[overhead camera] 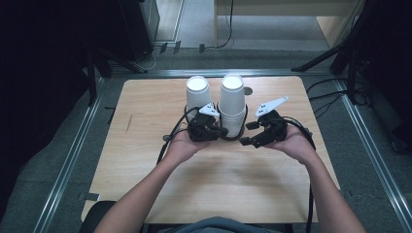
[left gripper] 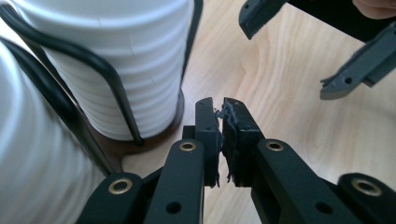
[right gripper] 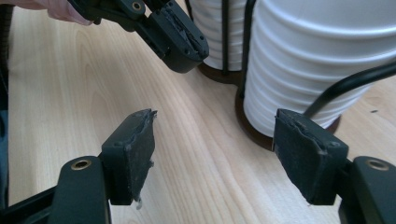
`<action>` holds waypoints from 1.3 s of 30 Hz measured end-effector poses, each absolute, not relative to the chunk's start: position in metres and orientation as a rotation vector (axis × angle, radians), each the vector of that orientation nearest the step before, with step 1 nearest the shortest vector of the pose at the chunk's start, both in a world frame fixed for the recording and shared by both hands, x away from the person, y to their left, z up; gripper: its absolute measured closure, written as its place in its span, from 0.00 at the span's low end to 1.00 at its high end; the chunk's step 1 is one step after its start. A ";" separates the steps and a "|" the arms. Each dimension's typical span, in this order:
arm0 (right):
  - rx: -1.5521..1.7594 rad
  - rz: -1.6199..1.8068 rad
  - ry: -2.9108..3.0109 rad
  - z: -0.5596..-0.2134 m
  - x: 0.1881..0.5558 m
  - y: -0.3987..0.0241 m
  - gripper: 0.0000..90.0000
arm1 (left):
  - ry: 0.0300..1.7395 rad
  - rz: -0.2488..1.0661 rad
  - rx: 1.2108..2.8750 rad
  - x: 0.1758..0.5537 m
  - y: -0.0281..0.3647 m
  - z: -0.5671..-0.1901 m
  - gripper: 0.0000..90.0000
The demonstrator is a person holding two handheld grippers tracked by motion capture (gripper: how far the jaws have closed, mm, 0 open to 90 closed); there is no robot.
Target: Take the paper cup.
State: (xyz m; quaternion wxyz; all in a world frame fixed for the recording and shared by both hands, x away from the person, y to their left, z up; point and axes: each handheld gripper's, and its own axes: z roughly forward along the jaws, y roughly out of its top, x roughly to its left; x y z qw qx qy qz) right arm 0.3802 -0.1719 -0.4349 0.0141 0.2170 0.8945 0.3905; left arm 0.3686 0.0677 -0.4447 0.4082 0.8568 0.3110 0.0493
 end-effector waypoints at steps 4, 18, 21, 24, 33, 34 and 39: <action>0.683 1.206 2.780 -0.428 0.383 -0.174 0.34 | 0.798 0.142 2.155 0.374 0.062 -0.439 0.97; 0.653 1.196 2.739 -0.402 0.391 -0.176 0.34 | 0.857 0.204 2.143 0.383 0.059 -0.429 0.99; 0.638 1.171 2.729 -0.388 0.396 -0.175 0.33 | 0.866 0.203 2.137 0.384 0.059 -0.430 0.99; 0.637 1.167 2.721 -0.380 0.400 -0.173 0.32 | 0.872 0.210 2.139 0.385 0.060 -0.430 0.99; 0.654 1.117 2.696 -0.354 0.417 -0.164 0.22 | 0.885 0.228 2.143 0.385 0.059 -0.430 0.97; 0.647 1.110 2.686 -0.351 0.419 -0.163 0.21 | 0.887 0.231 2.144 0.386 0.059 -0.430 0.97; 0.655 1.099 2.674 -0.336 0.426 -0.152 0.20 | 0.888 0.235 2.142 0.386 0.059 -0.430 0.97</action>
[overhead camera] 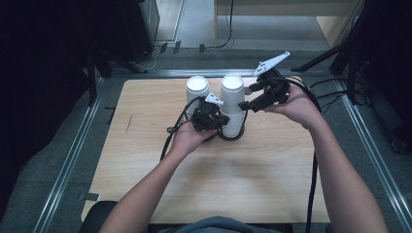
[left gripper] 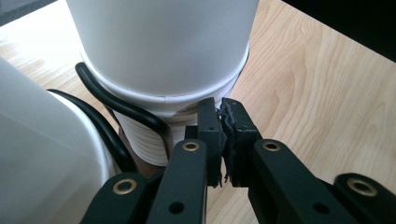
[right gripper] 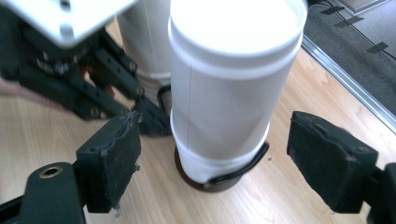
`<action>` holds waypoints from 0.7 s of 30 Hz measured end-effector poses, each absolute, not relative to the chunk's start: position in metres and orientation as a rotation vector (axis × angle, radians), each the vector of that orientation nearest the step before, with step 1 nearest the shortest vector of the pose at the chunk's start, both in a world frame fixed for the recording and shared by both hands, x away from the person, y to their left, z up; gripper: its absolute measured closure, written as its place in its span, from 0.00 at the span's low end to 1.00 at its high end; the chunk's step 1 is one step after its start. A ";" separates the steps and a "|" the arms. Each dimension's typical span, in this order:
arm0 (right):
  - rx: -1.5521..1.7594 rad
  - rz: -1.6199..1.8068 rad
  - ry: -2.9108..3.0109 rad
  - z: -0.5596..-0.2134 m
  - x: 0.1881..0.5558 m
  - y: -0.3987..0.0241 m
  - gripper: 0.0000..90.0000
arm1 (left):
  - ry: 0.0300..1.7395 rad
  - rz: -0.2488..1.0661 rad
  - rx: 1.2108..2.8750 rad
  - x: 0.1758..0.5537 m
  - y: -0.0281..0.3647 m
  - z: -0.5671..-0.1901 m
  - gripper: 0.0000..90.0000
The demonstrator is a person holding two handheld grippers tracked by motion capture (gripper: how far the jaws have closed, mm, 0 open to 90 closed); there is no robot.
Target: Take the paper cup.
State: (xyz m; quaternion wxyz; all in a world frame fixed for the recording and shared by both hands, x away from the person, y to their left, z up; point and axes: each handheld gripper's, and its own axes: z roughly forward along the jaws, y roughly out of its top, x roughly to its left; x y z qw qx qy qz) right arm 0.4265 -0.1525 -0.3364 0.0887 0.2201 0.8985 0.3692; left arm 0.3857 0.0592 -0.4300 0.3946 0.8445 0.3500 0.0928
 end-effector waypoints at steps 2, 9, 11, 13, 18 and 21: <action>0.651 1.097 2.674 -0.331 0.430 -0.147 0.19 | 0.890 0.244 2.145 0.385 0.059 -0.430 0.97; 0.649 1.069 2.674 -0.321 0.440 -0.123 0.16 | 0.895 0.244 2.143 0.386 0.058 -0.431 0.97; 0.651 1.065 2.675 -0.321 0.442 -0.121 0.16 | 0.891 0.246 2.150 0.385 0.058 -0.430 0.97; 0.663 1.057 2.678 -0.322 0.445 -0.117 0.16 | 0.896 0.252 2.145 0.385 0.058 -0.431 0.97; 0.717 1.028 2.675 -0.327 0.451 -0.105 0.16 | 0.895 0.254 2.152 0.385 0.057 -0.431 0.97; 0.728 1.009 2.671 -0.328 0.453 -0.098 0.16 | 0.898 0.257 2.151 0.385 0.056 -0.431 0.97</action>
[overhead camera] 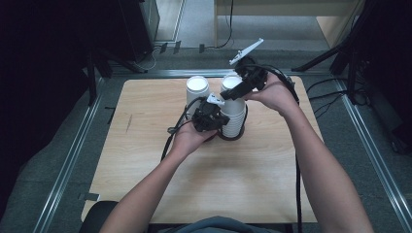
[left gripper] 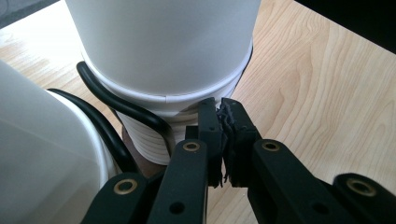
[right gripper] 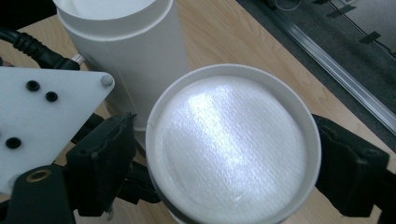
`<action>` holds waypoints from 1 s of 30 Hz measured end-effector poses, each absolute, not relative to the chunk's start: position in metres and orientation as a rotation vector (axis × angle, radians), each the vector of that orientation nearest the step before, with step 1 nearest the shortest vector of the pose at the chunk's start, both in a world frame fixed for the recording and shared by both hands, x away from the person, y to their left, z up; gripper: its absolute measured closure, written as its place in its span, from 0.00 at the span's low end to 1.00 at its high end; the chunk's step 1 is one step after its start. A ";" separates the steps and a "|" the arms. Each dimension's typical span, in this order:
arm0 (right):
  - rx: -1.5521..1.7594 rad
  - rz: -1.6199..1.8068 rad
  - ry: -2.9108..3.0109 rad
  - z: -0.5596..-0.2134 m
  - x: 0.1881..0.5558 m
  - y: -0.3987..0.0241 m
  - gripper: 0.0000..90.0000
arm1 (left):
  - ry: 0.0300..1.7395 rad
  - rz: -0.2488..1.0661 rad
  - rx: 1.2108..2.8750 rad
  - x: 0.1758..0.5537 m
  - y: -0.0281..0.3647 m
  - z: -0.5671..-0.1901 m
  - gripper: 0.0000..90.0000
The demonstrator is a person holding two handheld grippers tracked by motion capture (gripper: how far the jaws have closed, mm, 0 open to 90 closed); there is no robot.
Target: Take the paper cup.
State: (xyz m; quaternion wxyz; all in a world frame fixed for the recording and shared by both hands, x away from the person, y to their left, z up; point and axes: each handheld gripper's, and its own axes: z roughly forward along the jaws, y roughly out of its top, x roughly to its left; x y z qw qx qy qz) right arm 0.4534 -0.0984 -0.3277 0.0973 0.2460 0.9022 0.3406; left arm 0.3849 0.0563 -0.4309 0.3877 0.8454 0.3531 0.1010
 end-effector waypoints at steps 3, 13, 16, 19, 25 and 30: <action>0.726 0.982 2.665 -0.327 0.453 -0.094 0.18 | 0.898 0.262 2.155 0.385 0.056 -0.431 0.98; 0.692 0.896 2.659 -0.324 0.453 -0.089 0.27 | 0.892 0.279 2.171 0.385 0.056 -0.431 0.99; 0.675 0.888 2.670 -0.323 0.453 -0.089 0.28 | 0.899 0.272 2.165 0.385 0.056 -0.432 0.99; 0.670 0.885 2.676 -0.322 0.454 -0.088 0.28 | 0.902 0.277 2.168 0.385 0.056 -0.431 0.99; 0.694 0.880 2.685 -0.321 0.455 -0.087 0.28 | 0.899 0.283 2.172 0.385 0.056 -0.431 0.99; 0.711 0.872 2.685 -0.320 0.455 -0.087 0.28 | 0.899 0.282 2.173 0.385 0.056 -0.431 0.99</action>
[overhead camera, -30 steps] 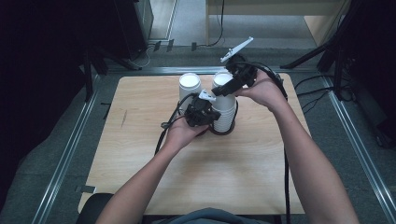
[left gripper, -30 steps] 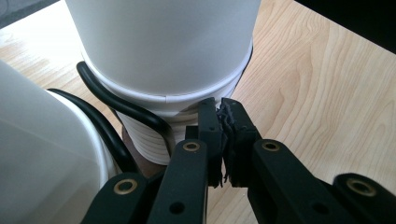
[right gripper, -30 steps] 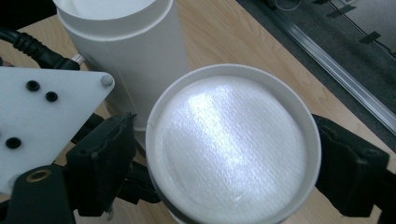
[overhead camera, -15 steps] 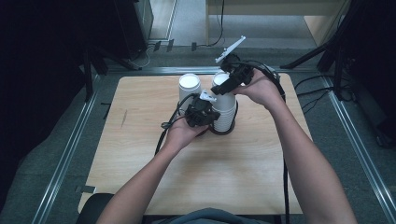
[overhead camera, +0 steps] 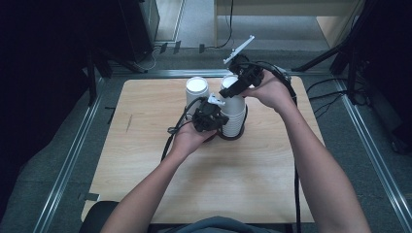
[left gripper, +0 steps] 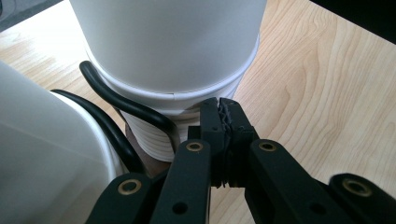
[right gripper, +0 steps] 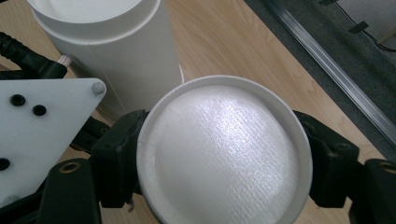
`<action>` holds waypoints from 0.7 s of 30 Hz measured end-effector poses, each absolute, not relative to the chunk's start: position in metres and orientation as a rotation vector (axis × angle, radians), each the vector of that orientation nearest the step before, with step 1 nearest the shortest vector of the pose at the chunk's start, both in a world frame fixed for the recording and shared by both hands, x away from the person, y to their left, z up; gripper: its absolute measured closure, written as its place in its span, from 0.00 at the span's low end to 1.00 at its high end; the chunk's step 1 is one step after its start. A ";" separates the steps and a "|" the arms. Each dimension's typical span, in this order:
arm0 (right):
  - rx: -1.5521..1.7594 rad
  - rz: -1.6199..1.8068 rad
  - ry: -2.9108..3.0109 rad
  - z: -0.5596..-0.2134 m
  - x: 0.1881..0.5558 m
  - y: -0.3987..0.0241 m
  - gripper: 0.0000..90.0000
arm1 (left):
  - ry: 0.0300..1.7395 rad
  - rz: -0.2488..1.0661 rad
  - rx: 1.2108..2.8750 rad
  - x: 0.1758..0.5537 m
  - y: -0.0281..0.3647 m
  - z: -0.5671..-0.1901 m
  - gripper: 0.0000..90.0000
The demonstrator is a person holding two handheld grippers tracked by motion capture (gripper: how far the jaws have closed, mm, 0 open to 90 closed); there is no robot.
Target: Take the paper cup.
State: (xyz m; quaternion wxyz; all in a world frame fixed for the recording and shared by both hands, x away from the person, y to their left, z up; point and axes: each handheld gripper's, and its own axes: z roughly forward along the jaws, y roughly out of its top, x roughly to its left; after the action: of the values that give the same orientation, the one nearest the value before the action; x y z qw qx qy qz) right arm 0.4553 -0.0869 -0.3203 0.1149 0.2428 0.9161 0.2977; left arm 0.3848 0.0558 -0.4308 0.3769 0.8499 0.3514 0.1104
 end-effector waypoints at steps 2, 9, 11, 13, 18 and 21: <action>0.713 0.874 2.684 -0.320 0.456 -0.087 0.28 | 0.899 0.281 2.174 0.385 0.056 -0.431 0.99; 0.723 0.866 2.685 -0.320 0.456 -0.086 0.29 | 0.896 0.277 2.178 0.385 0.056 -0.430 0.99; 0.724 0.862 2.688 -0.319 0.456 -0.086 0.29 | 0.896 0.279 2.180 0.385 0.056 -0.430 0.99; 0.723 0.859 2.687 -0.319 0.456 -0.086 0.29 | 0.897 0.278 2.182 0.385 0.056 -0.430 0.98; 0.726 0.886 2.673 -0.316 0.455 -0.087 0.29 | 0.898 0.284 2.183 0.385 0.056 -0.430 0.98; 0.734 0.970 2.639 -0.299 0.453 -0.091 0.29 | 0.905 0.278 2.179 0.386 0.056 -0.430 0.97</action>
State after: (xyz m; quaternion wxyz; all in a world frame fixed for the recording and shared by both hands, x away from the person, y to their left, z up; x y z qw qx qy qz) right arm 0.4530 -0.0910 -0.2993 0.1176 0.2508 0.9019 0.3315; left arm 0.3857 0.0562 -0.4297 0.3738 0.8507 0.3534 0.1084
